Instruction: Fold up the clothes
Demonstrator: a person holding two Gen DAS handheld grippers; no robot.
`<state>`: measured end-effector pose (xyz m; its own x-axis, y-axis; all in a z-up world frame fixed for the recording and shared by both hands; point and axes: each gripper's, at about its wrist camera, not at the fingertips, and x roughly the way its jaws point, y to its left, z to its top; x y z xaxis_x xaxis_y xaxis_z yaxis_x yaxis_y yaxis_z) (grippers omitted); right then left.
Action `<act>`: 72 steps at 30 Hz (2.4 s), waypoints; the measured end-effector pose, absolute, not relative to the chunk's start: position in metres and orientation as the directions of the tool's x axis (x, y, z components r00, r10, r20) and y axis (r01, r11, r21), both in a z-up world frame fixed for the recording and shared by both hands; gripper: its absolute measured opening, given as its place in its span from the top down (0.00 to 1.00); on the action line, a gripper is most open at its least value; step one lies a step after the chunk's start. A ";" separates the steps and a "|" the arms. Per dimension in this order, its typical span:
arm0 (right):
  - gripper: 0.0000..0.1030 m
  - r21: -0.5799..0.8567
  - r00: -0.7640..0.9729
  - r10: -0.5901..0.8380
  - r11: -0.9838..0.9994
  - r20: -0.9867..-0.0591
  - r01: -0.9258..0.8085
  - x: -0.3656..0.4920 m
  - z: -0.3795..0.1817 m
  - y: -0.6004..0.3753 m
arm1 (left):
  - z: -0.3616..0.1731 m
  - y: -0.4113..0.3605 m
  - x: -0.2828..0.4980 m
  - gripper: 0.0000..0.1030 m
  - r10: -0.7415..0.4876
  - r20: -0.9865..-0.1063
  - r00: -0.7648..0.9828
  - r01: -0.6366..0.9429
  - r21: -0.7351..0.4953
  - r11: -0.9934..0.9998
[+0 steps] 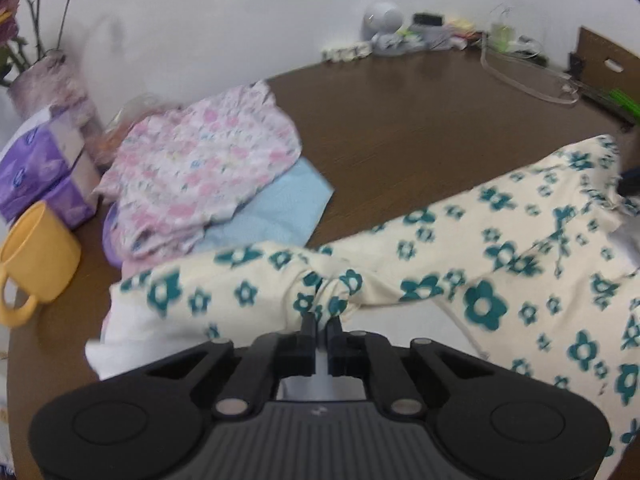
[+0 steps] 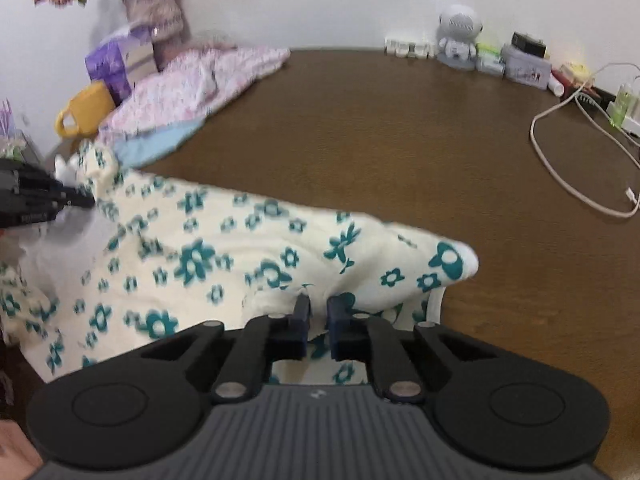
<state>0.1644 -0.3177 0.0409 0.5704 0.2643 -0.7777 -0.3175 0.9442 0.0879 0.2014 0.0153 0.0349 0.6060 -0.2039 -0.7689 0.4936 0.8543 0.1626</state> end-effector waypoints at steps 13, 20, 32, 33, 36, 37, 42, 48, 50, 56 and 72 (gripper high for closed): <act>0.95 -0.068 0.702 0.134 0.965 -0.700 -0.253 0.294 0.094 -0.291 | 0.080 -0.016 0.308 0.97 -0.131 -0.681 0.720 0.408 0.263 0.874; 0.95 -0.057 0.625 0.064 0.983 -0.778 -0.172 0.341 0.037 -0.293 | 0.048 -0.010 0.329 0.93 -0.091 -0.708 0.701 0.357 0.237 0.904; 0.45 0.080 0.669 0.201 0.975 -0.715 -0.207 0.221 0.061 -0.355 | 0.082 0.118 0.229 0.17 -0.148 -0.670 0.727 0.225 0.028 0.974; 0.45 0.085 0.661 0.203 0.975 -0.723 -0.207 0.210 0.057 -0.358 | 0.077 0.126 0.219 0.17 -0.137 -0.680 0.720 0.212 0.027 0.977; 0.45 0.099 0.638 0.221 0.970 -0.737 -0.222 0.181 0.043 -0.359 | 0.060 0.148 0.191 0.17 -0.132 -0.718 0.683 0.172 -0.017 0.985; 0.45 0.098 0.634 0.225 0.968 -0.740 -0.229 0.173 0.039 -0.357 | 0.054 0.155 0.183 0.17 -0.138 -0.725 0.675 0.159 -0.040 0.987; 0.45 0.104 0.625 0.221 0.970 -0.748 -0.218 0.154 0.020 -0.347 | 0.039 0.166 0.167 0.17 -0.246 -0.735 0.632 0.150 -0.195 0.969; 0.45 0.088 0.616 0.212 0.970 -0.758 -0.226 0.142 0.011 -0.339 | 0.028 0.158 0.157 0.61 -0.235 -0.766 0.599 0.132 -0.195 0.972; 0.44 0.078 0.617 0.209 0.970 -0.759 -0.232 0.138 0.010 -0.337 | 0.028 0.153 0.151 0.96 -0.213 -0.770 0.602 0.148 -0.155 0.977; 0.44 0.079 0.623 0.207 0.971 -0.754 -0.227 0.129 0.011 -0.338 | 0.044 0.158 0.127 0.45 -0.208 -0.724 0.657 0.142 -0.152 0.978; 0.43 0.087 0.610 0.224 0.965 -0.760 -0.247 0.113 0.007 -0.333 | 0.037 0.120 0.092 0.99 -0.298 -0.746 0.595 0.314 -0.125 0.941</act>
<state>0.1132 -0.3328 0.0071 0.6099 0.2244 -0.7601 -0.2467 0.9652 0.0870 0.0921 0.1202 0.0375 0.5954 -0.2981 -0.7461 0.3140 0.9411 -0.1255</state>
